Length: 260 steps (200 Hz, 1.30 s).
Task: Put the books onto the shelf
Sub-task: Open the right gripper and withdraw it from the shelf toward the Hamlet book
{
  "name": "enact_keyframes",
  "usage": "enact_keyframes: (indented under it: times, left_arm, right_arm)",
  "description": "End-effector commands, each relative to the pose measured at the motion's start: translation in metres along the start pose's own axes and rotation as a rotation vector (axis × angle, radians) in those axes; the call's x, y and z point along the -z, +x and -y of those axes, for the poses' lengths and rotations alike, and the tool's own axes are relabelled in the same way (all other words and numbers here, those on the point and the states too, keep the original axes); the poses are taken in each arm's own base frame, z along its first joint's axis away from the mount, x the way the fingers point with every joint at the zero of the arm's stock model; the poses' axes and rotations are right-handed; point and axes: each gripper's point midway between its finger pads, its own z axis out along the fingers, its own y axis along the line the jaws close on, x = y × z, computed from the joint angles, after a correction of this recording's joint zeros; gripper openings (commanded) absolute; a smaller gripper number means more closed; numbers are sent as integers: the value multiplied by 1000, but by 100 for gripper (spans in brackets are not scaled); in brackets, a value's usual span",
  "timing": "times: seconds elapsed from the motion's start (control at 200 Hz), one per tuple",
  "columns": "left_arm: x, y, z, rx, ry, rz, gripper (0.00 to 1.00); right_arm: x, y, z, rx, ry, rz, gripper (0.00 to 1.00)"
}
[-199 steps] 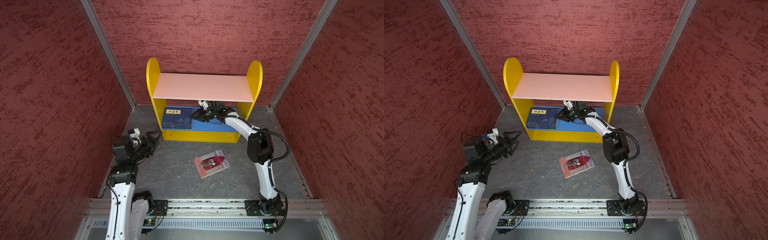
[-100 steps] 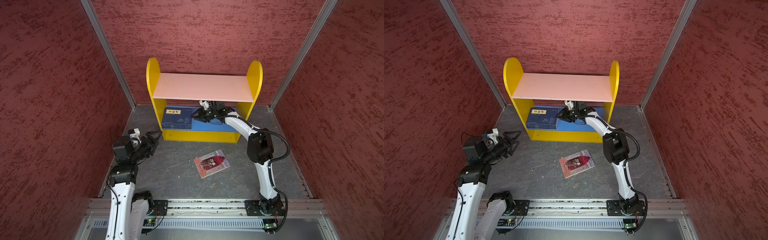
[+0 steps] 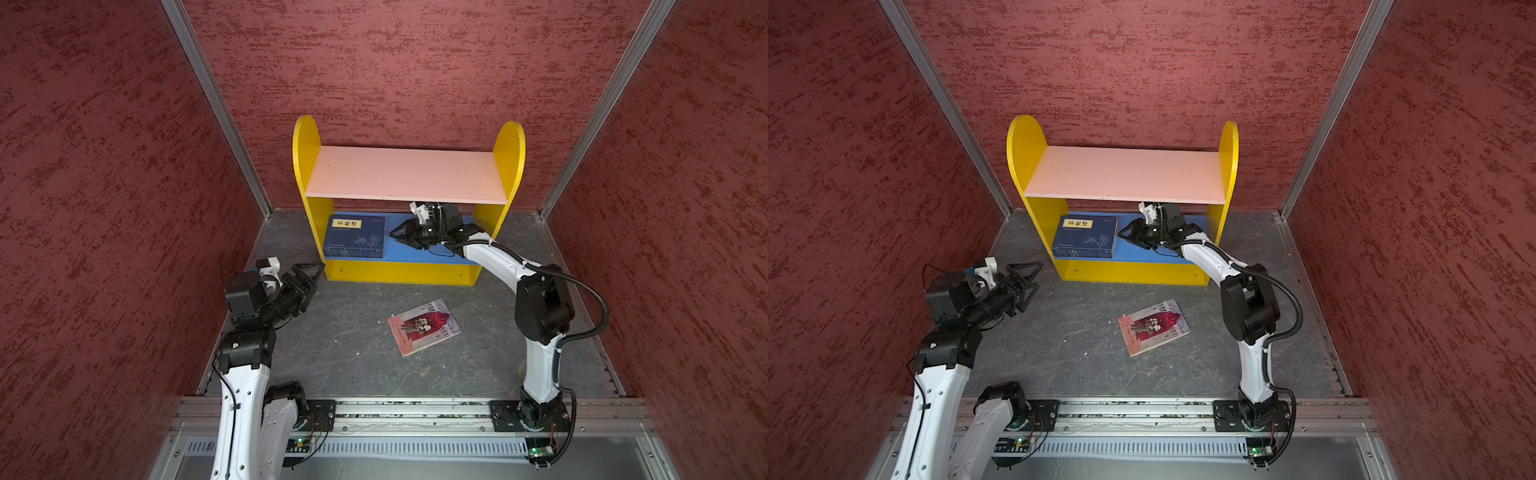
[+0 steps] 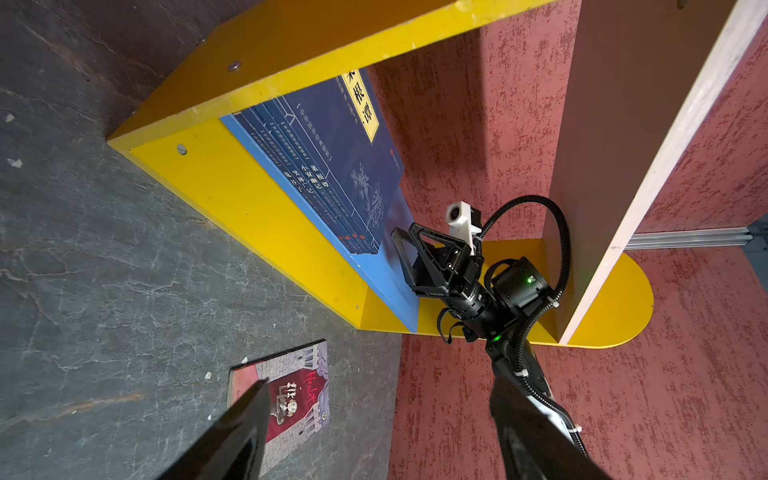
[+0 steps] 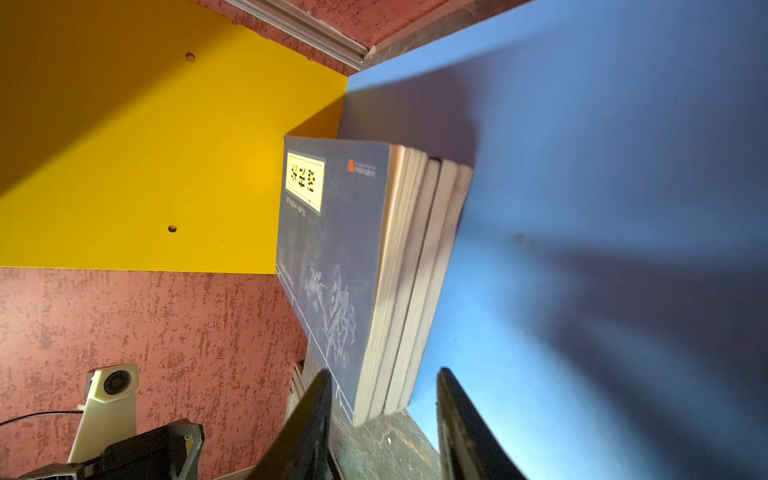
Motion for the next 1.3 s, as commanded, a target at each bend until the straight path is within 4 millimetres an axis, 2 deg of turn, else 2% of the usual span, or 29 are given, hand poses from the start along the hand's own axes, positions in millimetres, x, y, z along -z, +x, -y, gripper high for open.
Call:
enact_keyframes:
  times: [0.0,0.23,0.621,0.716,0.741,0.997,1.298]
  left_arm:
    - [7,1,10,-75,6,1,84]
    - [10,6,8,-114,0,-11,84]
    - [19,18,15,-275,25,-38,85]
    - [21,24,16,-304,41,-62,85]
    - [22,27,16,-309,44,-72,85]
    - [35,52,30,-436,109,-171,85]
    - [41,77,44,-520,188,-291,85]
  right_arm:
    - [29,-23,-39,73,-118,145,43]
    - [52,7,-30,41,-131,163,43]
    - [89,64,-27,1,-153,125,43]
    - [94,76,-22,-10,-136,113,43]
    - [102,78,-29,4,-145,120,43]
    - [124,117,-17,-12,-88,100,44]
    - [150,172,9,-69,28,45,49]
